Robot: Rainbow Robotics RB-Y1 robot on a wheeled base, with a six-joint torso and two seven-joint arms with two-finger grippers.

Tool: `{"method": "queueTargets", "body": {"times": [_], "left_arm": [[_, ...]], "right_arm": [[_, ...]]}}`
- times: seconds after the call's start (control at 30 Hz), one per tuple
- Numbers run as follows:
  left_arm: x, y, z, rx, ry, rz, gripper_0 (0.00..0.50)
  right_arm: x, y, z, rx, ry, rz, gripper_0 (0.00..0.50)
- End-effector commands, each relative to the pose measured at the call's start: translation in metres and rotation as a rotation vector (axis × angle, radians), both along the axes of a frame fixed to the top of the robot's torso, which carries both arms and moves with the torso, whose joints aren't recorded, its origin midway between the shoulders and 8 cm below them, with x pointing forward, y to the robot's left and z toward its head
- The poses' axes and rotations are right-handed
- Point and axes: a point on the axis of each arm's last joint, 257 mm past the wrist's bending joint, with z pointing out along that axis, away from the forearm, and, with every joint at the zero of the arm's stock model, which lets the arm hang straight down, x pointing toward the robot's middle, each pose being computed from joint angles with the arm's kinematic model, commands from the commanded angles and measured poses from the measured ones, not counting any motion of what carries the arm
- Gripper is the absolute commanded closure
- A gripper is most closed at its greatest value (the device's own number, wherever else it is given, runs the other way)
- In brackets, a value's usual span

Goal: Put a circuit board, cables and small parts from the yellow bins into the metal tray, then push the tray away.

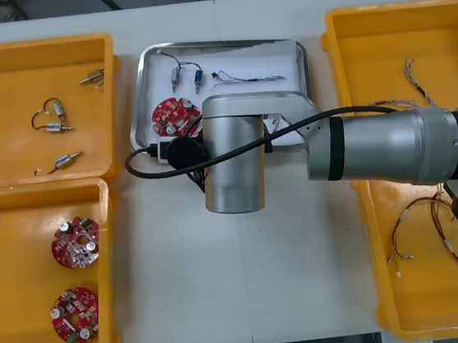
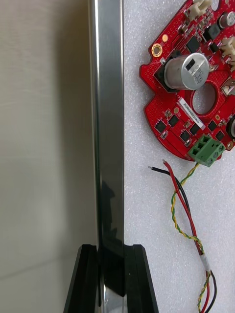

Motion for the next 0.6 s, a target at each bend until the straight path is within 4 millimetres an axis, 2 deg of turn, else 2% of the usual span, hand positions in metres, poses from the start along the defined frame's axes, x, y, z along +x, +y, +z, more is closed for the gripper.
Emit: {"method": "queueTargets", "body": {"times": [0.03, 0.37, 0.47, 0.6], "left_arm": [[-0.005, 0.015, 0.014, 0.095, -0.011, -0.081, 0.000], [-0.005, 0.015, 0.014, 0.095, -0.011, -0.081, 0.000], [-0.005, 0.015, 0.014, 0.095, -0.011, -0.081, 0.000], [-0.005, 0.015, 0.014, 0.095, -0.011, -0.081, 0.000]], "right_arm": [[0.028, 0.015, 0.036, -0.023, -0.094, 0.072, 0.500], [0.068, 0.029, 0.060, -0.032, -0.198, 0.154, 0.500], [0.081, 0.028, 0.068, -0.044, -0.225, 0.172, 0.500], [0.089, 0.029, 0.070, -0.030, -0.236, 0.180, 0.500]]}}
